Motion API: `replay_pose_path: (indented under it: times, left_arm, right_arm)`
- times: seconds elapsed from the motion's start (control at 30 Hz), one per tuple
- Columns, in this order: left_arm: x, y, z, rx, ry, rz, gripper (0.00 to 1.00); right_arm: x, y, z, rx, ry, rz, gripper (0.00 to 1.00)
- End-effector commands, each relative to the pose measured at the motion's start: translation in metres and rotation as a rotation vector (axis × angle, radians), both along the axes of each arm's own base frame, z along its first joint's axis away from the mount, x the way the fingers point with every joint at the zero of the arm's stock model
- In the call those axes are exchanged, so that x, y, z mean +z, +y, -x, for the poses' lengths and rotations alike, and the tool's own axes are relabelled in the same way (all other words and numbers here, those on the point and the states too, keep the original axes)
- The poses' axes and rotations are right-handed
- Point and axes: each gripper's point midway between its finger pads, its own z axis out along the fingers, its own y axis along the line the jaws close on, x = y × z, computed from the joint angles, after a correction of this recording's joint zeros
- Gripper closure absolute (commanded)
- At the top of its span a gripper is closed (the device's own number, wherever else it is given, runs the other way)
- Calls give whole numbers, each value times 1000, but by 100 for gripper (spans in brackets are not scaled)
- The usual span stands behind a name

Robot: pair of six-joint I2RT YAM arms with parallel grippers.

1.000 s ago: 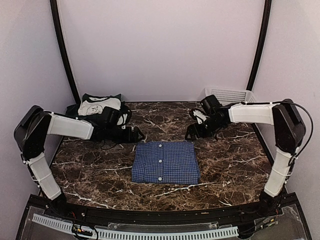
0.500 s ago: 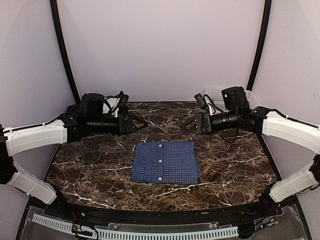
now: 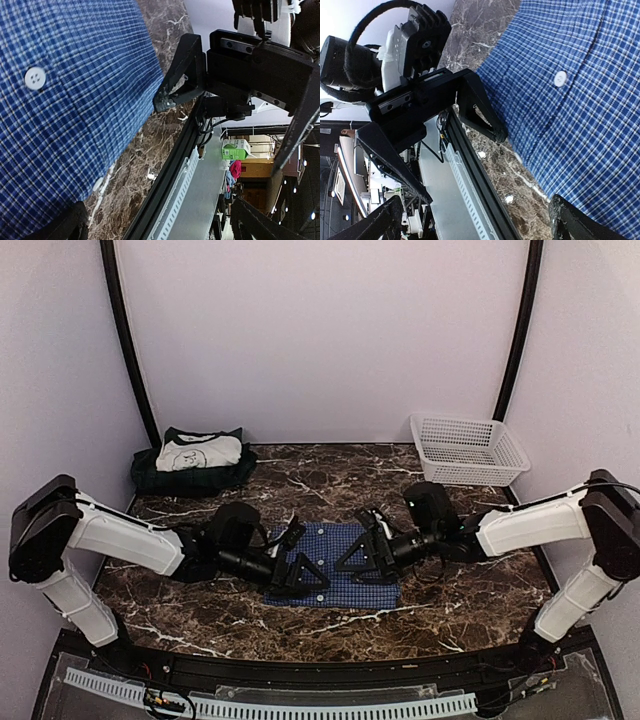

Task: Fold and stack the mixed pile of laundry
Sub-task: Pick up the square-folded shirt from the center of the board.

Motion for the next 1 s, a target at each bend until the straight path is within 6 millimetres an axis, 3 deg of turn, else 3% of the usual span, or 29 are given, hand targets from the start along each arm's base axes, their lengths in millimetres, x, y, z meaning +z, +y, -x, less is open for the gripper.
replay_pose_path:
  times: [0.0, 0.1, 0.27, 0.37, 0.5, 0.63, 0.8, 0.97]
  left_arm:
    - [-15, -7, -2, 12, 30, 16, 1]
    - [-36, -1, -14, 52, 44, -4, 1]
    - [-60, 10, -24, 102, 99, 33, 1]
    - [-80, 21, -21, 133, 155, 25, 1]
    - [-83, 38, -23, 175, 180, 54, 1]
    - [-63, 43, -27, 156, 88, 8, 1]
    - [-4, 36, -49, 133, -69, -31, 1]
    - [30, 10, -83, 102, -129, 58, 1]
  right_arm:
    - [-18, 13, 0, 13, 60, -64, 1]
    - [-47, 11, -4, -3, 105, -26, 1]
    - [-91, -11, -14, -70, 179, 31, 1]
    - [-101, -20, -13, -91, 204, 45, 1]
    - [-102, -30, -14, -119, 216, 51, 1]
    - [-64, -28, -19, -99, 108, 31, 1]
    - [0, -26, -44, -100, -56, -18, 1]
    - [20, -19, -90, -118, -108, -96, 1]
